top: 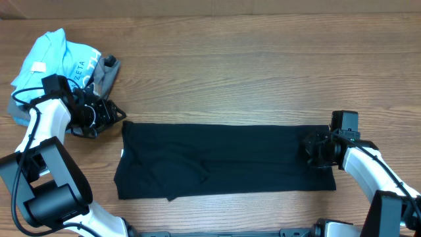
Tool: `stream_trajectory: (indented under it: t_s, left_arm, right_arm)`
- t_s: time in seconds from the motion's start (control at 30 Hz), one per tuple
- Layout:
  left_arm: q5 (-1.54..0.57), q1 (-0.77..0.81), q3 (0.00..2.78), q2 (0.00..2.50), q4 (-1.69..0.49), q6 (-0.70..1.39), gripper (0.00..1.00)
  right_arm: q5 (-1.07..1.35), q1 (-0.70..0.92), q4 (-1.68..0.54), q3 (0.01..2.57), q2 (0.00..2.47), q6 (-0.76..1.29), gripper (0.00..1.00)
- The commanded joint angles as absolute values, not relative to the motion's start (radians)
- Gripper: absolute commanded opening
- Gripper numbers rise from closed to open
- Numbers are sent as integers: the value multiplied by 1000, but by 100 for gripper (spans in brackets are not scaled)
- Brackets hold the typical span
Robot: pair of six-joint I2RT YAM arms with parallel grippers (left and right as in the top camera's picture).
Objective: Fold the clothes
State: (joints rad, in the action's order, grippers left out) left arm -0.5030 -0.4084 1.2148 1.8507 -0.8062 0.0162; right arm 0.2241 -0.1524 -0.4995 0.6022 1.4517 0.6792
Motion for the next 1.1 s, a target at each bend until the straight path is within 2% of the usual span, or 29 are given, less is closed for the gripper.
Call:
stream_trajectory:
  t_s: [0.0, 0.27, 0.43, 0.67, 0.73, 0.8, 0.87, 1.07]
  left_arm:
    - [-531, -410, 1234, 1836, -776, -12, 61]
    - [-462, -310, 1220, 1850, -763, -54, 57]
    - [-278, -208, 1220, 1851, -764, -47, 54]
    - [-118, -191, 1220, 1851, -789, -17, 35]
    - [-103, -194, 1220, 1851, -789, -19, 36]
    - [-99, -197, 1220, 1851, -794, -20, 45]
    - [-100, -196, 1220, 1852, -801, -23, 48]
    - [-97, -196, 1218, 1876, -813, -27, 35]
  right_arm:
    - [158, -152, -551, 555, 1483, 673, 23]
    - [158, -152, -551, 555, 1483, 673, 23]
    - [158, -152, -551, 555, 1483, 673, 24]
    - [158, -152, -551, 555, 1483, 673, 24]
    - [158, -152, -551, 555, 1483, 673, 24]
    - [158, -152, -551, 555, 1483, 673, 24]
    - [158, -152, -551, 555, 1483, 673, 24]
    - [158, -152, -551, 555, 1483, 673, 24]
